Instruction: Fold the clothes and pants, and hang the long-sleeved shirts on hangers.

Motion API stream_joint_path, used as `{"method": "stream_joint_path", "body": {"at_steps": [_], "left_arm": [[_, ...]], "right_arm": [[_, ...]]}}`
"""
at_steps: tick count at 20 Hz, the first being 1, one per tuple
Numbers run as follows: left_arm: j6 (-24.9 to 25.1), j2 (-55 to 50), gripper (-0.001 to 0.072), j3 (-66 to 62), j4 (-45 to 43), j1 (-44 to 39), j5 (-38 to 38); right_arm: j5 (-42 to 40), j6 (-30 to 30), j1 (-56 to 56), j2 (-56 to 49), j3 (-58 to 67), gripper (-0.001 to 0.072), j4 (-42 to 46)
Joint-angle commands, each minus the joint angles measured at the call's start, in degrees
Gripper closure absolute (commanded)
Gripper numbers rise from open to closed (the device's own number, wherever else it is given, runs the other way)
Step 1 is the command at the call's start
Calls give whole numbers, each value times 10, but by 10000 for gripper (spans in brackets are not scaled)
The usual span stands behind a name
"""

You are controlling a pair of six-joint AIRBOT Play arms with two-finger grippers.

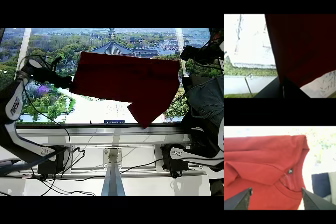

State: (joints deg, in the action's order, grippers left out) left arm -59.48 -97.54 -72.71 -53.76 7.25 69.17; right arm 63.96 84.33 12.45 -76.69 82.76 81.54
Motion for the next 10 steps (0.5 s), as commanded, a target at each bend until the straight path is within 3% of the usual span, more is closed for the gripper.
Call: {"method": "stream_joint_path", "body": {"at_steps": [1,2,5,8,10], "left_arm": [[-13,91,694,-1,-87,3,-30],[-14,122,694,0,-108,7,-26],[-14,193,694,38,-118,33,-19],[-13,260,694,137,-118,73,-24],[-12,303,693,210,-118,95,-63]], "right_arm": [[78,-6,0,60,0,176,10],[104,-16,0,72,-2,235,15],[155,-26,0,116,-59,236,9],[149,-25,0,200,-214,333,-36],[131,-24,0,264,-345,333,-113]]}}
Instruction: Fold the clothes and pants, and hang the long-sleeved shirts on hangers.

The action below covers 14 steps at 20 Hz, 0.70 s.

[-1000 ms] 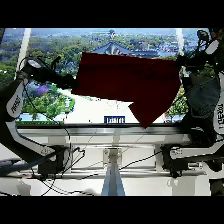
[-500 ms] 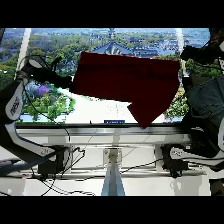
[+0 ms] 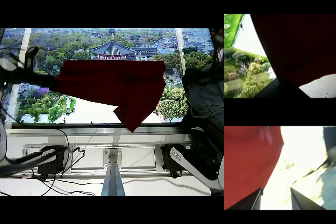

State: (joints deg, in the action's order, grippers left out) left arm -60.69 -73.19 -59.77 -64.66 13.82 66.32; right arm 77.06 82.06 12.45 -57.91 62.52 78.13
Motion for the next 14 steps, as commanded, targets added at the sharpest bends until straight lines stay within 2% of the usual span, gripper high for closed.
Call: {"method": "stream_joint_path", "body": {"at_steps": [1,4,6,14], "left_arm": [[0,76,693,110,-8,35,-60],[0,93,692,163,4,37,-88],[0,93,692,171,26,37,-88],[0,93,692,171,64,37,-105]], "right_arm": [[-14,2,0,104,-207,333,-125],[-95,17,0,143,-383,320,-274],[-144,17,0,130,-457,320,-330],[-207,-10,0,31,-495,322,-350]]}}
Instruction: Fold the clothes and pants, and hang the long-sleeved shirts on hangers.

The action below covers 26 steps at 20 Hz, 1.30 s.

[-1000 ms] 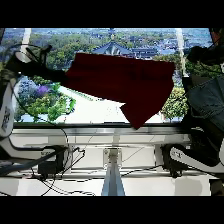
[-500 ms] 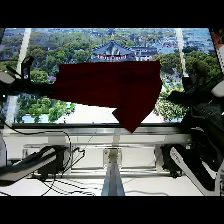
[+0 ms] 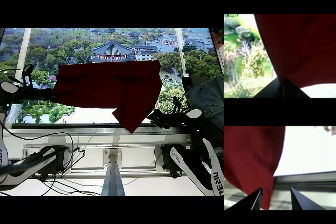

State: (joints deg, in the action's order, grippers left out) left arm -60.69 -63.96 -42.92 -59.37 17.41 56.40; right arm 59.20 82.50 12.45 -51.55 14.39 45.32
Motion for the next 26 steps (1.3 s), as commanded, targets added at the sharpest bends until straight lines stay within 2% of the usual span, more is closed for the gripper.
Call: {"method": "stream_joint_path", "body": {"at_steps": [1,6,8,10,12,16,23,26], "left_arm": [[0,1,692,3,11,1,-5],[0,1,692,3,12,1,-5],[0,1,692,3,12,1,-5],[0,2,692,2,11,1,-5],[0,3,692,-7,11,1,13],[0,28,692,-31,9,7,96],[-6,152,692,-2,-24,107,159],[-6,151,692,41,-5,108,134]], "right_arm": [[-31,-28,-4,-47,-13,322,-35],[-107,-81,-92,-89,-10,331,-126],[-123,-104,-119,-89,7,481,-123],[-112,-136,-121,-89,44,694,-120],[-75,-142,-121,-89,101,694,-93],[43,-125,-121,-58,211,694,-31],[57,-3,-121,159,224,694,14],[-16,40,-122,198,224,694,15]]}}
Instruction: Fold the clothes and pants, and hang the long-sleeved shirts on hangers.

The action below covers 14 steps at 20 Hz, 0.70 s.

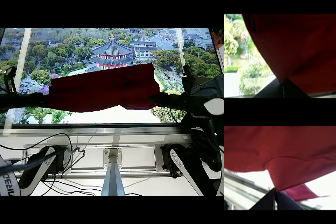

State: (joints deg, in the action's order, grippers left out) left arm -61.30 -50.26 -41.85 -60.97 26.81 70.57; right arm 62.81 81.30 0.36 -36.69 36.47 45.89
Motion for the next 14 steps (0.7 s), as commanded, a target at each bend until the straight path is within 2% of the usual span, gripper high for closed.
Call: {"method": "stream_joint_path", "body": {"at_steps": [1,5,7,9,14], "left_arm": [[0,8,692,45,40,13,-31],[0,-42,693,59,210,10,-143],[0,-74,693,58,261,2,-214],[0,-109,693,57,275,-19,-281],[0,-179,691,57,305,-72,-422]], "right_arm": [[-94,52,-1,41,3,695,9],[-270,52,-35,-88,9,695,-3],[-340,50,-61,-187,38,694,-7],[-382,50,-69,-281,91,694,-7],[-419,53,-68,-455,235,694,-7]]}}
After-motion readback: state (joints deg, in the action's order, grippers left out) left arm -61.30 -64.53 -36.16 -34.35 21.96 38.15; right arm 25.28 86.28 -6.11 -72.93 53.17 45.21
